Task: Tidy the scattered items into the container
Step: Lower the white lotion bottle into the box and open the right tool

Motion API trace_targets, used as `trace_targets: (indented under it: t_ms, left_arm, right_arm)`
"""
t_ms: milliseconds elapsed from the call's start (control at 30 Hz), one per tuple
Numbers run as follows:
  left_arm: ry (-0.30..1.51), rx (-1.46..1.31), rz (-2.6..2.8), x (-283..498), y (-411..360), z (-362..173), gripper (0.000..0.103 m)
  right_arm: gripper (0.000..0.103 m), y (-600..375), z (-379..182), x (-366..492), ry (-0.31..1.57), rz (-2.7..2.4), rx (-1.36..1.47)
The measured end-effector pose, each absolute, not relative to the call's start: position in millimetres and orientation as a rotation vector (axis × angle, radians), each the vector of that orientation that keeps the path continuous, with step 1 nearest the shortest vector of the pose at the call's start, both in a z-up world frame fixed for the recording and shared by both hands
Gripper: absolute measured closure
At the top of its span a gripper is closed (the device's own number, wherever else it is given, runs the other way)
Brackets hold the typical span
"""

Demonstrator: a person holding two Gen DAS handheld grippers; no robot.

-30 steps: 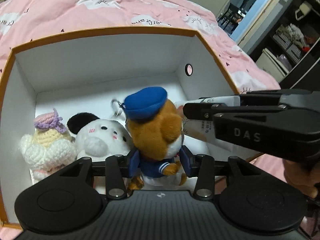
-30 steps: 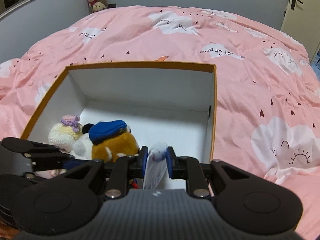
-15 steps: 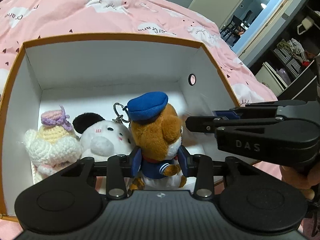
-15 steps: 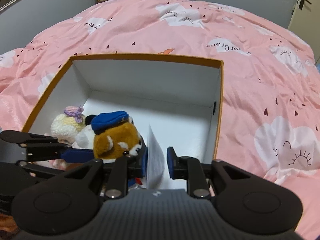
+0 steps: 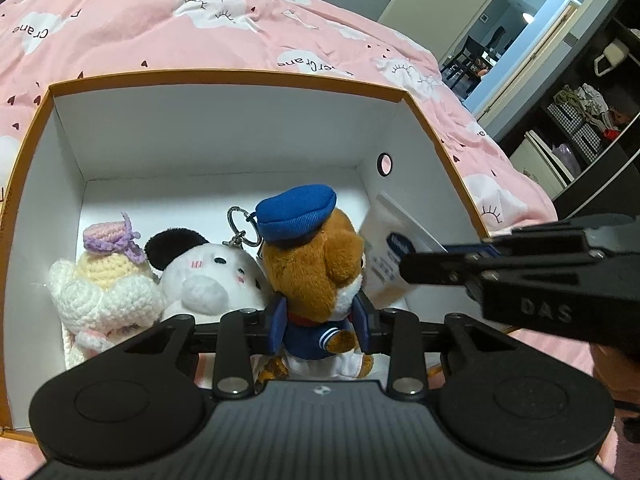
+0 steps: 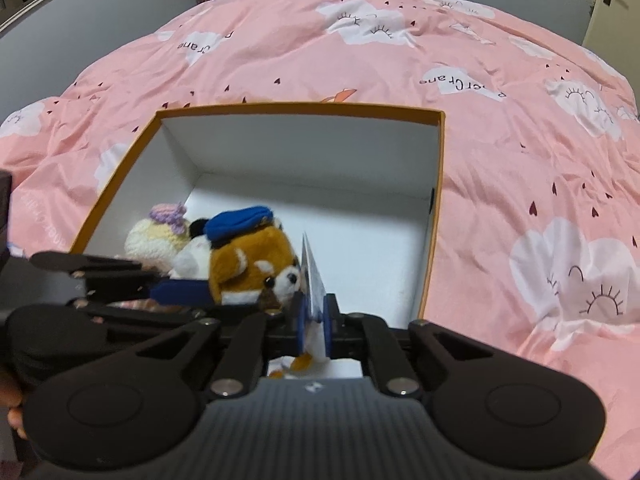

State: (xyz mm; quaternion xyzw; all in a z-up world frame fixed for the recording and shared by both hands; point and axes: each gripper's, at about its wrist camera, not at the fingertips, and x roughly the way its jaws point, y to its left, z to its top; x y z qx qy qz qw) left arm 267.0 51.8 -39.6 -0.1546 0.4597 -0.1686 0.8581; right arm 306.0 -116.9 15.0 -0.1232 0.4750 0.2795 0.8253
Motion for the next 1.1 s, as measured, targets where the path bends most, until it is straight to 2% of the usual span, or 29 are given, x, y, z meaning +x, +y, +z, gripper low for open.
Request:
trace_targets:
  t_ms: [233, 467, 567, 1000, 1100]
  left_arm:
    - [0.968, -0.3, -0.355, 268.1, 48.4, -37.0, 0.064]
    - [0.983, -0.264, -0.34, 262.8, 46.0, -35.0, 0.06]
    - [0.98, -0.302, -0.346, 258.5, 52.9, -33.1, 0.054]
    - [0.986, -0.244, -0.273, 235.1, 51.0, -17.7, 0.053]
    - [0.969, -0.231, -0.245, 227.7, 51.6, -11.9, 0.051]
  right_arm:
    - [0.092, -131.9, 12.7, 297.5, 1.093, 0.605, -0.113]
    - [0.089, -131.5, 7.3, 290.4, 1.1, 0.617, -0.065]
    - [0.087, -133.8, 6.8, 291.3, 1.108, 0.623, -0.04]
    - [0.081, -135.8, 15.9, 283.7, 1.056, 0.638, -0.091]
    - [0.077, -139.5, 19.7, 279.8, 1.042, 0.643, -0.092]
